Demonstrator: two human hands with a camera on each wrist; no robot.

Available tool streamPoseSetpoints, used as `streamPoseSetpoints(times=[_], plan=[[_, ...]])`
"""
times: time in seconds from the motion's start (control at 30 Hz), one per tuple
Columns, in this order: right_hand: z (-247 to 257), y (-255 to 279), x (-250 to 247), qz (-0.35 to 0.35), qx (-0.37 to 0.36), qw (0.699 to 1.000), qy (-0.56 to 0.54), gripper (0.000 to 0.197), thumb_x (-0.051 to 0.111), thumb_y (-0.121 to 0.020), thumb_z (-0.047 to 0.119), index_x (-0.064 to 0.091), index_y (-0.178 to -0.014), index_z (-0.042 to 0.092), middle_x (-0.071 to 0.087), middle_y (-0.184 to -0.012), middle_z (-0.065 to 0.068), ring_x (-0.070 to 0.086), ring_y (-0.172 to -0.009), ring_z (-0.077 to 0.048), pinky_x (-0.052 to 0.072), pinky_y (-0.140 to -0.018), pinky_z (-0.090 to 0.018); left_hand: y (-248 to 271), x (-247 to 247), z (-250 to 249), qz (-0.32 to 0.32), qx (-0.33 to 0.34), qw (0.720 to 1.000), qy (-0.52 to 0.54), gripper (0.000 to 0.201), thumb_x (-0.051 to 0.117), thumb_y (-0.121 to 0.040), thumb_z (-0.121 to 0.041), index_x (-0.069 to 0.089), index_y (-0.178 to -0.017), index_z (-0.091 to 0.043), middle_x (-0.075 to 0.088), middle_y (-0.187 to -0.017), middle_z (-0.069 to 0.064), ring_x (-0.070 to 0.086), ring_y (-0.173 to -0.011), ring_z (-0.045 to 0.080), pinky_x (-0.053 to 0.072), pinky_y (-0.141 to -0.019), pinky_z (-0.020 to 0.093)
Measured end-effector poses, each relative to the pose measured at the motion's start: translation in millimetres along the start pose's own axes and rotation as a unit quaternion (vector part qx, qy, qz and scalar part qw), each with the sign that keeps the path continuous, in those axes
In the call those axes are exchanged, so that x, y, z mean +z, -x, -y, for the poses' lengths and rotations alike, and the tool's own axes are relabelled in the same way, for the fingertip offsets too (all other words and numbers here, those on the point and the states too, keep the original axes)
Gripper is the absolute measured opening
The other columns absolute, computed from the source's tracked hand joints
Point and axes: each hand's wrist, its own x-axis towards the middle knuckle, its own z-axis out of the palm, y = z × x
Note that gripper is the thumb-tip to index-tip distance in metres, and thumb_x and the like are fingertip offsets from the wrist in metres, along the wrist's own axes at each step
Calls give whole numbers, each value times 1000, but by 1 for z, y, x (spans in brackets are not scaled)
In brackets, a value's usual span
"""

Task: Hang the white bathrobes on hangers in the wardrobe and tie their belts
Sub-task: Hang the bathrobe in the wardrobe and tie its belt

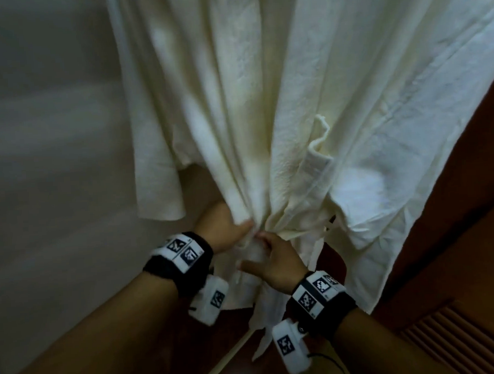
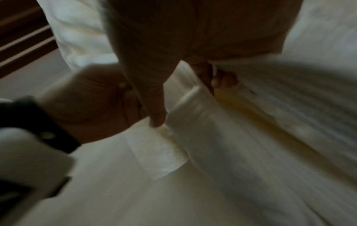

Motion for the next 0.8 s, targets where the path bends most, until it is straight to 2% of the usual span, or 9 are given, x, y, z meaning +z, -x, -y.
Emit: streamPoseSetpoints(times=[0.07, 0.13, 0.23, 0.27, 0.33, 0.4, 0.47, 0.63, 0.8], plan=[[2, -2, 3, -53, -20, 998, 34, 53, 78, -67, 52, 63, -112, 30, 66, -117, 5, 60, -108, -13, 48, -91, -27, 15, 2, -9, 41, 26, 999, 5, 40, 71, -80, -28, 67, -113, -6, 70, -105, 5, 65, -97, 14, 52, -80, 25], [1, -3, 2, -103, -17, 994, 43, 45, 71, -80, 42, 66, -118, 19, 67, -119, -4, 60, -112, -20, 40, -87, -21, 27, -3, -9, 109, 21, 987, 115, 27, 63, -78, -14, 71, -100, -1, 72, -93, 7, 66, -83, 3, 51, -73, 18], [-5, 2, -6, -94, -12, 993, 72, 26, 59, -93, 20, 67, -111, 3, 68, -110, -11, 61, -100, -20, 35, -76, -17, 34, -6, 14, -11, -80, 982, 171, 15, 53, -72, -11, 66, -76, -16, 65, -77, 4, 62, -70, 12, 46, -66, 23], [-6, 5, -9, -85, -14, 994, 62, 24, 57, -94, 16, 67, -110, 2, 68, -106, -10, 58, -95, -15, 34, -74, -16, 36, -6, 25, -52, -104, 987, 107, 12, 51, -73, -16, 62, -78, -17, 62, -80, 2, 59, -76, 16, 42, -68, 23], [-7, 10, -12, -65, -21, 997, 37, 21, 56, -94, 13, 67, -112, 6, 63, -101, -2, 52, -94, -10, 34, -73, -13, 42, 3, 45, -14, -121, 992, 20, 36, 56, -75, -25, 57, -107, -9, 58, -101, 3, 53, -92, 15, 41, -80, 24], [-7, 13, -14, -33, -25, 998, 44, 16, 56, -94, 16, 66, -107, 16, 62, -100, 4, 56, -96, -13, 36, -72, -17, 47, 21, 59, 66, -128, 984, 110, 71, 68, -73, -30, 40, -135, -13, 53, -126, -1, 51, -111, 13, 44, -95, 30], [-9, 14, -15, -16, -24, 997, 67, 16, 58, -93, 19, 66, -106, 16, 65, -103, 0, 60, -100, -19, 39, -75, -21, 51, 39, 69, 88, -140, 964, 208, 79, 74, -72, -29, 36, -141, -20, 54, -133, -4, 53, -121, 13, 46, -102, 36], [-12, 18, -26, -82, -10, 988, 131, 24, 59, -93, 28, 68, -108, 11, 69, -101, -7, 59, -90, -17, 35, -71, -21, 59, 49, 86, 34, -173, 972, 155, 20, 68, -88, -25, 61, -104, -16, 69, -93, 4, 65, -83, 20, 52, -74, 33], [-15, 16, -46, -130, 32, 978, 161, 22, 58, -91, 36, 69, -95, 17, 67, -87, -3, 54, -75, -14, 36, -69, -23, 76, 0, 115, -18, -184, 983, 9, 16, 63, -92, -35, 61, -87, -20, 63, -77, 0, 60, -70, 19, 43, -57, 27]])
